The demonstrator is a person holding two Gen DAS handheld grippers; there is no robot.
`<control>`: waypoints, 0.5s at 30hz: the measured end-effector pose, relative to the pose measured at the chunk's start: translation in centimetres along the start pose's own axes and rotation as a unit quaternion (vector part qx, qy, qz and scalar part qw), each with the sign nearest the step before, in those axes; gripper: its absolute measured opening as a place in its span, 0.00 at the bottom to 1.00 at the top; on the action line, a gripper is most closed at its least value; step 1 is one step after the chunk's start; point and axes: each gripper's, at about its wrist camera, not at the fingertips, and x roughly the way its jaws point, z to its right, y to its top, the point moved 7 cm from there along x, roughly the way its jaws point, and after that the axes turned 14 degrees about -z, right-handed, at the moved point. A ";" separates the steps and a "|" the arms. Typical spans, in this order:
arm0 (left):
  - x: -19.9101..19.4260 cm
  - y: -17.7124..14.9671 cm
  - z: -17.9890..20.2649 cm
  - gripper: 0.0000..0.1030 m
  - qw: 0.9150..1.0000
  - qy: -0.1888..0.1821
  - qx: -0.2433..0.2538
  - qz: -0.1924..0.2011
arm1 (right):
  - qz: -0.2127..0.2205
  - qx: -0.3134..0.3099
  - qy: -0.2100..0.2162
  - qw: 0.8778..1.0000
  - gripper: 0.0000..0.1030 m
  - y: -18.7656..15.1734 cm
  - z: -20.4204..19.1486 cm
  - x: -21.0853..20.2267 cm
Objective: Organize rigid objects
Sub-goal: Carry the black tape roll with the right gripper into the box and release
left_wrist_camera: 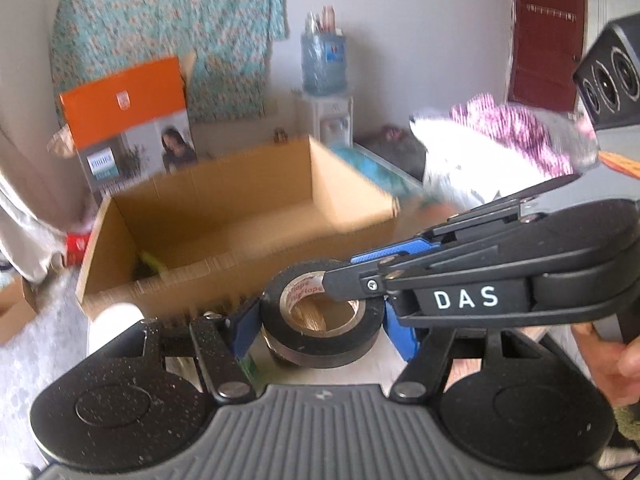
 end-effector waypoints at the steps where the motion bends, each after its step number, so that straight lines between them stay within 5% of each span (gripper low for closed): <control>1: -0.4 0.8 -0.4 0.65 1.000 0.001 -0.001 0.007 | 0.009 -0.007 0.001 1.000 0.17 0.9 -0.2 -0.7; 7: -0.9 6.0 -3.9 0.65 1.000 -0.010 -0.029 0.004 | 0.031 -0.043 0.016 0.998 0.17 7.1 -0.3 -2.7; 15: 4.9 10.8 -10.3 0.65 0.995 -0.017 -0.056 -0.085 | -0.045 -0.057 0.043 0.996 0.17 16.5 1.5 2.3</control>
